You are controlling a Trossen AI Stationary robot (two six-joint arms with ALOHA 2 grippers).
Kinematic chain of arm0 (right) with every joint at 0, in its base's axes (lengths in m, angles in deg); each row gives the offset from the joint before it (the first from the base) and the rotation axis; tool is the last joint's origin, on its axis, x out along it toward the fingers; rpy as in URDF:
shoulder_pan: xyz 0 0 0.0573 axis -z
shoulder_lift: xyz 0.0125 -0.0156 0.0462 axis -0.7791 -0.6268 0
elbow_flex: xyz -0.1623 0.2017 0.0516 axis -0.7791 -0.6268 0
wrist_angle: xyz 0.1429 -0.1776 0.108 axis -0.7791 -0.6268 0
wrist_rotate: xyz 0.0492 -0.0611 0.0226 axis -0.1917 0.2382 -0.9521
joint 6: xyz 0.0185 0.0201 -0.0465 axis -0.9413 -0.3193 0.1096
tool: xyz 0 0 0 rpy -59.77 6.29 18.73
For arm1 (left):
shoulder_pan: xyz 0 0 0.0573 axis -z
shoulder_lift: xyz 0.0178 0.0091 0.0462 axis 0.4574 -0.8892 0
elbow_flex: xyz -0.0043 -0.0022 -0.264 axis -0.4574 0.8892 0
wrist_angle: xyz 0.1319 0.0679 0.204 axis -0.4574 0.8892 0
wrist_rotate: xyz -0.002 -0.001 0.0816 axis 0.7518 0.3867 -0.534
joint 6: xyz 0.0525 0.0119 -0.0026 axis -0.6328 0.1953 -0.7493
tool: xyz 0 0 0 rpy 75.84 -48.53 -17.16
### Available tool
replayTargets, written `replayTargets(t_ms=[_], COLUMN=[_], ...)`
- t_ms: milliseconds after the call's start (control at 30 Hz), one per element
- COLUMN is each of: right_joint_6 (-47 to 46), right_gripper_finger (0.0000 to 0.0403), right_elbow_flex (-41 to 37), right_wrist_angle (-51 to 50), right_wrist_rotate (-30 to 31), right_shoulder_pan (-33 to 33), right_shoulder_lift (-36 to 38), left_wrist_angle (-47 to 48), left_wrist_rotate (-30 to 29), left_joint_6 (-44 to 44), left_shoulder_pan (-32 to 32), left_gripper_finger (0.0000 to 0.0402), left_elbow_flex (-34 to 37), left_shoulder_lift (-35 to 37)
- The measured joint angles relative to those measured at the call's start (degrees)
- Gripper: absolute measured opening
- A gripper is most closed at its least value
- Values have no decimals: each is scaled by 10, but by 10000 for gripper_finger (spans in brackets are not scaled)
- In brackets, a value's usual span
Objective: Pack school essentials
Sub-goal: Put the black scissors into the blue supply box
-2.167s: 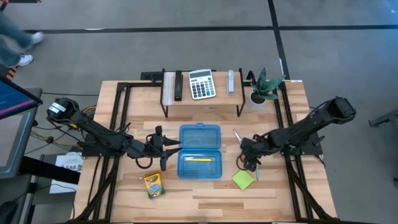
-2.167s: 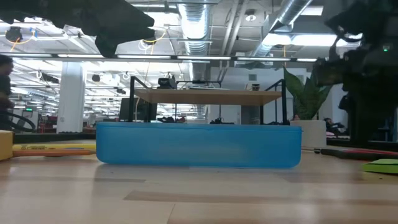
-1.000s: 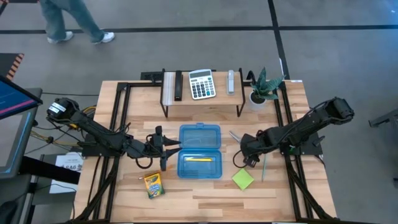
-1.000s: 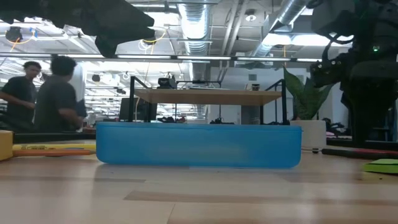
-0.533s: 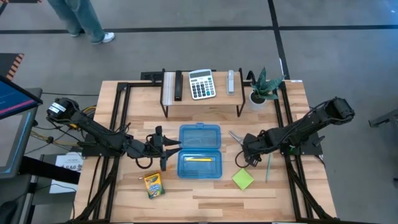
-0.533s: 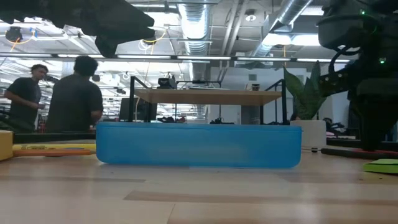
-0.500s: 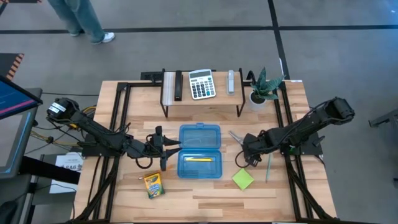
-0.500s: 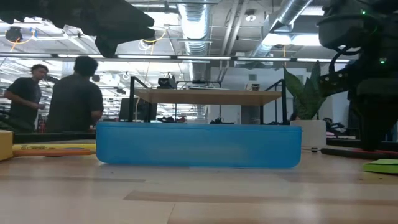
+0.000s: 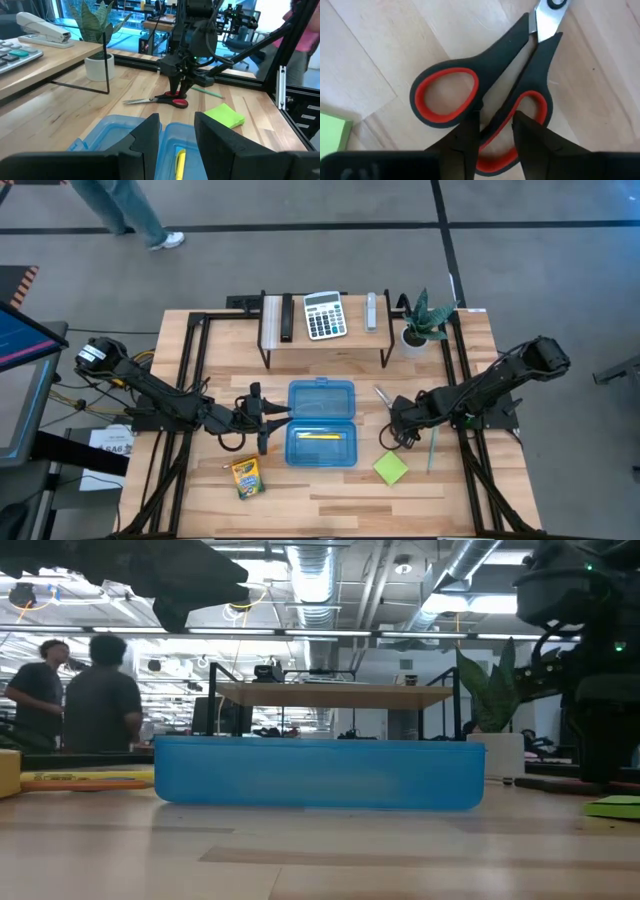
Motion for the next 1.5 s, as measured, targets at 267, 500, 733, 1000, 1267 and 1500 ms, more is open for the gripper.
replayTargets(t_ms=[267,500,733,1000,1267,1500], right_joint_6=[13,22,36,59,90,147], right_gripper_finger=[78,12,9,1,5,53], right_elbow_flex=[0,1,21,71,97,97], right_wrist_angle=[1,1,-38,-80,-94,-94], right_wrist_rotate=[12,17,32,54,60,49], right_shoulder_pan=[4,7,11,11,11,-3], right_shoulder_lift=[0,0,1,2,2,2], left_wrist_angle=[-2,-2,-2,-2,-2,-3], left_wrist_rotate=[0,0,-4,-8,-8,-8], left_joint_6=[1,-1,3,3,3,3], left_shoulder_pan=[0,0,0,0,0,0], left_gripper_finger=[112,112,112,112,112,112], left_elbow_flex=[0,0,0,0,0,0], left_shoulder_lift=[0,0,0,0,0,0])
